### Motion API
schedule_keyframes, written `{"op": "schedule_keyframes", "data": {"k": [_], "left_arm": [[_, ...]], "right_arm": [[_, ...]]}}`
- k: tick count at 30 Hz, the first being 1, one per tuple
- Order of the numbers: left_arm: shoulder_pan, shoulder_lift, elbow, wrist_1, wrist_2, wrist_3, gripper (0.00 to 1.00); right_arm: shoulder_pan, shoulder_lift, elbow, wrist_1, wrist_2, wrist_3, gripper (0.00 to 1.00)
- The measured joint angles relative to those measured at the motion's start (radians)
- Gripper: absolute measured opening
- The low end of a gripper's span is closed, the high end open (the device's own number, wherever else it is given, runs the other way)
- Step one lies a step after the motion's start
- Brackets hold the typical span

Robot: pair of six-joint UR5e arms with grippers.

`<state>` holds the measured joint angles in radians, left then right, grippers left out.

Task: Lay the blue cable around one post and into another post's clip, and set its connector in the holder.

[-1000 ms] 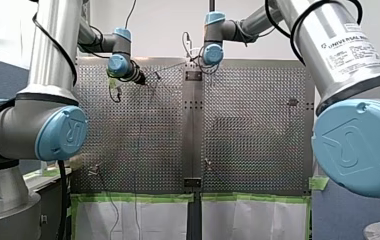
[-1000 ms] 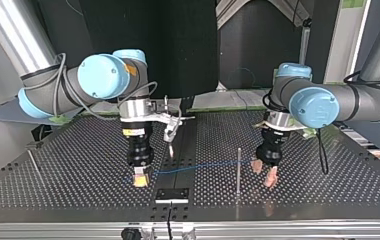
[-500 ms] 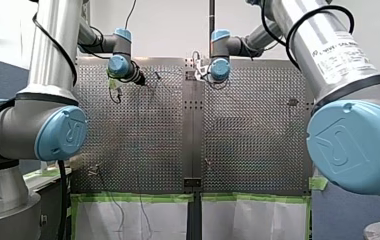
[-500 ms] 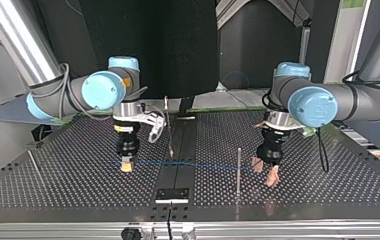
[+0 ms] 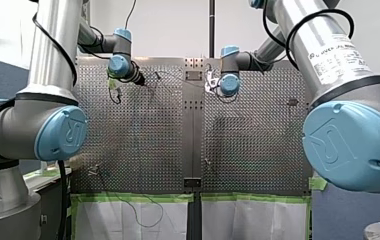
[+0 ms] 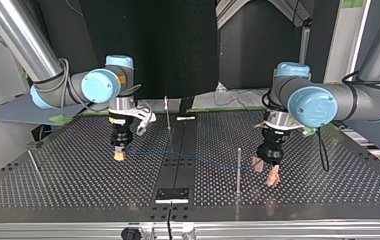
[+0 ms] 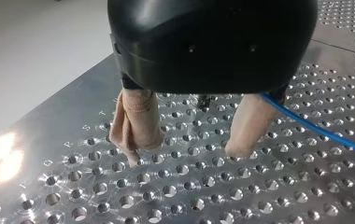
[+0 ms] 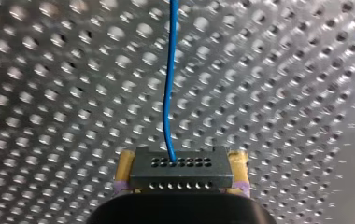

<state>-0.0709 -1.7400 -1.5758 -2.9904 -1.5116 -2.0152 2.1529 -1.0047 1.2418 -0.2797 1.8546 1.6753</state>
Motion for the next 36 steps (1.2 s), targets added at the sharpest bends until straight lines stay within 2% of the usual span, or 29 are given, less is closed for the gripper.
{"op": "schedule_keyframes", "data": {"k": [5,11,15,25,31,33,36], "left_arm": [[0.000,0.000,0.000,0.002,0.002,-0.007,1.00],[0.000,0.000,0.000,0.001,0.004,-0.009,1.00],[-0.002,0.000,0.000,-0.001,0.004,-0.010,1.00],[-0.005,0.000,0.000,-0.002,0.002,-0.008,1.00],[-0.007,0.000,0.000,-0.002,0.001,-0.008,1.00],[-0.007,0.000,-0.001,-0.002,0.001,-0.008,1.00],[-0.008,0.000,-0.001,-0.003,0.000,-0.008,1.00]], "right_arm": [[0.007,0.019,0.046,-0.046,0.008,0.020,0.00],[0.003,0.074,0.106,-0.106,0.041,0.042,0.00],[-0.001,0.118,0.150,-0.150,0.080,0.063,0.00],[-0.002,0.211,0.243,-0.244,0.163,0.093,0.00],[-0.003,0.276,0.308,-0.308,0.227,0.139,0.00],[-0.003,0.297,0.329,-0.329,0.248,0.149,0.00],[-0.007,0.327,0.359,-0.359,0.275,0.155,0.00]]}}
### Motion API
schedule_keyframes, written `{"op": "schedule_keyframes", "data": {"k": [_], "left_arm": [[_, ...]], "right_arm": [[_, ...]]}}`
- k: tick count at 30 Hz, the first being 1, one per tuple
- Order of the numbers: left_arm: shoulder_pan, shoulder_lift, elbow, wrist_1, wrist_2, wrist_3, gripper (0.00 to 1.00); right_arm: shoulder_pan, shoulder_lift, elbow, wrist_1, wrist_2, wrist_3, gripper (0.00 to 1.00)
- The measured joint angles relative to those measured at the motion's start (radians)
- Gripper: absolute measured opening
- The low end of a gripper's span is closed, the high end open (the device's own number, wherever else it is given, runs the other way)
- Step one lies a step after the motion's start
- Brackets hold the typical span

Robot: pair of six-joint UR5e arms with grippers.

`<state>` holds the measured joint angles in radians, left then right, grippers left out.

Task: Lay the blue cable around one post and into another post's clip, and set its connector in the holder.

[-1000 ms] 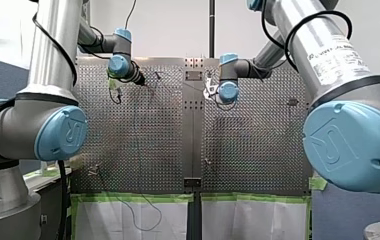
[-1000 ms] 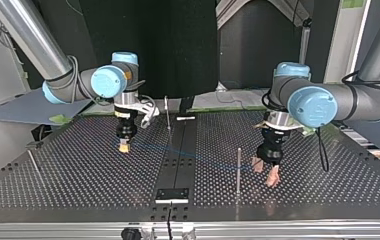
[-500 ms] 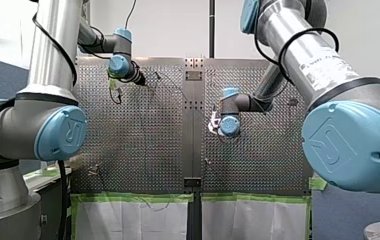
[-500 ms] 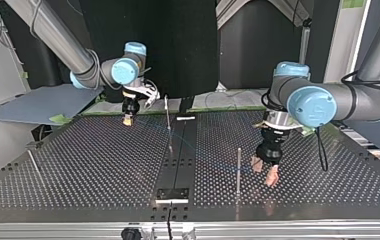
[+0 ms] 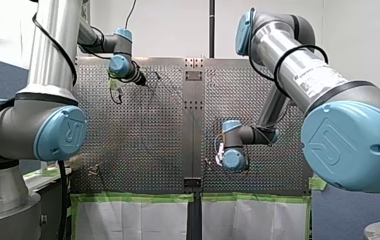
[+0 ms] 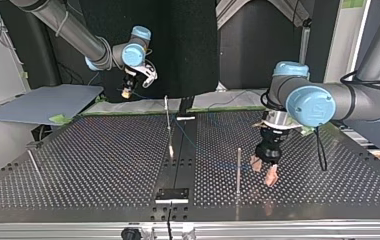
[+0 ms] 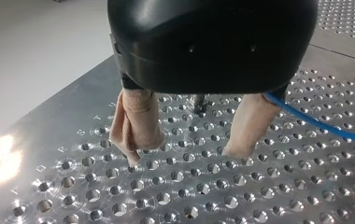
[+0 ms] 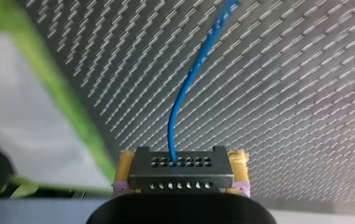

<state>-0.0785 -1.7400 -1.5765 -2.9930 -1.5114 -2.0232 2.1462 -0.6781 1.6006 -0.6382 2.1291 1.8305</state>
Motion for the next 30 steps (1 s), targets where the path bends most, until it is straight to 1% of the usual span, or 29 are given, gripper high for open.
{"op": "schedule_keyframes", "data": {"k": [2,5,9,14,16,20,22,26,29,30], "left_arm": [[0.000,0.000,0.001,0.000,0.000,0.000,1.00],[-0.001,0.000,0.000,0.000,0.001,-0.001,1.00],[-0.001,0.000,0.001,0.000,0.001,-0.001,1.00],[-0.002,0.000,0.001,0.000,0.001,-0.001,1.00],[-0.002,0.000,0.001,0.000,0.001,-0.002,1.00],[-0.002,0.000,0.001,0.000,0.001,-0.002,1.00],[-0.002,0.000,0.001,0.000,0.001,-0.002,1.00],[-0.002,0.000,0.001,0.000,0.001,-0.005,1.00],[-0.002,0.000,0.000,0.000,0.000,-0.006,1.00],[-0.002,0.000,0.001,0.001,0.000,-0.006,1.00]], "right_arm": [[-0.004,0.016,0.016,-0.016,0.007,-0.002,0.00],[-0.011,0.043,0.042,-0.043,0.009,-0.010,0.00],[-0.022,0.085,0.084,-0.085,-0.005,-0.019,0.00],[-0.038,0.135,0.135,-0.135,-0.016,-0.017,0.00],[-0.046,0.157,0.157,-0.157,-0.026,-0.016,0.00],[-0.063,0.193,0.193,-0.193,-0.054,-0.017,0.00],[-0.072,0.211,0.211,-0.212,-0.071,-0.024,0.00],[-0.087,0.251,0.250,-0.250,-0.110,-0.044,0.00],[-0.097,0.282,0.282,-0.282,-0.141,-0.064,0.00],[-0.100,0.295,0.295,-0.295,-0.152,-0.073,0.00]]}}
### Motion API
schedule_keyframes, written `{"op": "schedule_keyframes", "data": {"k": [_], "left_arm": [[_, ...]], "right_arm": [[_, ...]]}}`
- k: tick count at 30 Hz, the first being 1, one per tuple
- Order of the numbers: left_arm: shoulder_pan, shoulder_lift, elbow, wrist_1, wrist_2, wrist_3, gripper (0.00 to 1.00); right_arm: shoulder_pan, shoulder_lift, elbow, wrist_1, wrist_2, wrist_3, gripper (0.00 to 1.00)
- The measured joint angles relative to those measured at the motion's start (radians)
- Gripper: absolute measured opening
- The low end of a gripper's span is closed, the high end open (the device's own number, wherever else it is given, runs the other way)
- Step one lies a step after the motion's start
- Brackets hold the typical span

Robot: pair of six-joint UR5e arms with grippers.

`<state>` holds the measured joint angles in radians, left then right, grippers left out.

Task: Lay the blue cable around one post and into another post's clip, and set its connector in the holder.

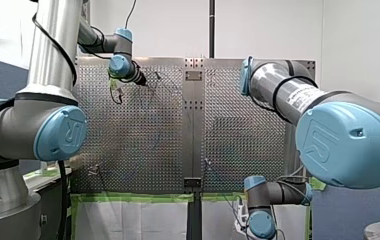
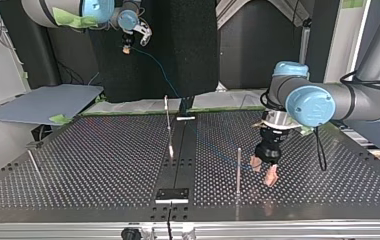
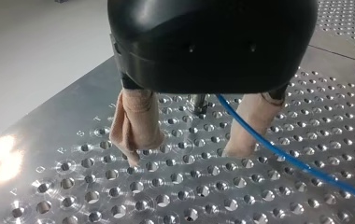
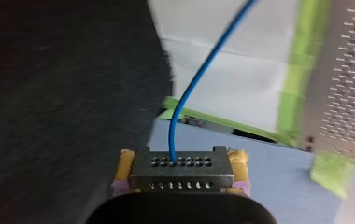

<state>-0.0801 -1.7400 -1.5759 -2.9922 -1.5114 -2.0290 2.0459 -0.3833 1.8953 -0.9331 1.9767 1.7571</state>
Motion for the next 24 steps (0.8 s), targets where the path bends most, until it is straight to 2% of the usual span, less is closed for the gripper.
{"op": "schedule_keyframes", "data": {"k": [4,7,9,15,21,24], "left_arm": [[0.000,0.000,0.000,0.001,0.000,0.000,1.00],[0.000,0.000,0.000,0.001,0.000,-0.001,1.00],[0.000,0.000,0.000,0.002,0.000,-0.004,1.00],[0.000,0.000,0.000,0.002,0.000,-0.008,1.00],[0.001,0.000,0.000,0.004,0.000,-0.009,1.00],[0.001,0.000,0.000,0.004,0.000,-0.012,1.00]], "right_arm": [[-0.007,0.038,0.029,-0.038,-0.035,-0.030,0.00],[-0.009,0.064,0.036,-0.066,-0.063,-0.043,0.00],[-0.009,0.065,0.038,-0.087,-0.084,-0.048,0.00],[-0.011,0.017,0.038,-0.151,-0.136,-0.050,0.00],[-0.012,-0.037,0.027,-0.206,-0.170,-0.054,0.00],[-0.014,-0.069,0.021,-0.217,-0.189,-0.055,0.00]]}}
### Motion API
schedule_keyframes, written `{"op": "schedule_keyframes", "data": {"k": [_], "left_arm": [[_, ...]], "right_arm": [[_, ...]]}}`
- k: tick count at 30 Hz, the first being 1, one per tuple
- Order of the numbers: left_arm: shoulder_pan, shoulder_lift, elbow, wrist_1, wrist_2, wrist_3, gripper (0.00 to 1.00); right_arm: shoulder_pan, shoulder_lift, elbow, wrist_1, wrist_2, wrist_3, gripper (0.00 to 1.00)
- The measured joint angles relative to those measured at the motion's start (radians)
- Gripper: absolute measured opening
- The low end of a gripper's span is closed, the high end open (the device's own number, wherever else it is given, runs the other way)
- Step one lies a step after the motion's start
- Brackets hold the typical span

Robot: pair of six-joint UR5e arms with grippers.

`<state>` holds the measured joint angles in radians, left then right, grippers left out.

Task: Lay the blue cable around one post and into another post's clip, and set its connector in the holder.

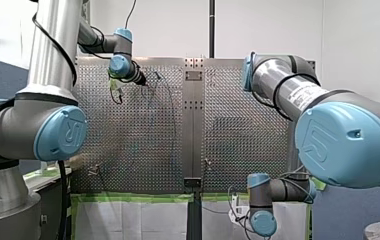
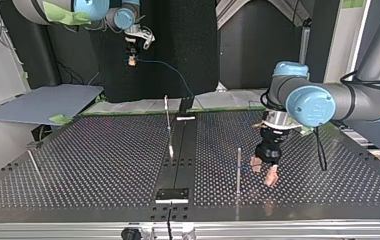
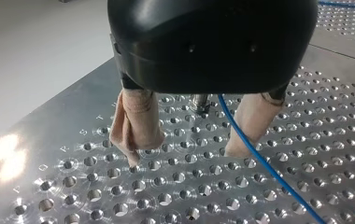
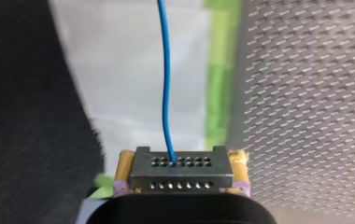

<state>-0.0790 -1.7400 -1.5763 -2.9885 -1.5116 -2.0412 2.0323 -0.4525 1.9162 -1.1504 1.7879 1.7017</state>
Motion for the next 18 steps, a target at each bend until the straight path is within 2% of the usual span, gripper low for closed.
{"op": "schedule_keyframes", "data": {"k": [5,11,18], "left_arm": [[0.000,0.000,0.000,0.000,0.000,-0.003,1.00],[0.000,0.000,0.000,0.000,0.000,-0.008,1.00],[-0.001,0.000,0.000,-0.002,-0.006,-0.008,1.00]], "right_arm": [[-0.008,-0.047,-0.001,0.027,-0.010,-0.001,0.00],[-0.030,-0.109,-0.001,0.074,-0.024,-0.001,0.00],[-0.041,-0.185,-0.001,0.100,-0.071,-0.032,0.00]]}}
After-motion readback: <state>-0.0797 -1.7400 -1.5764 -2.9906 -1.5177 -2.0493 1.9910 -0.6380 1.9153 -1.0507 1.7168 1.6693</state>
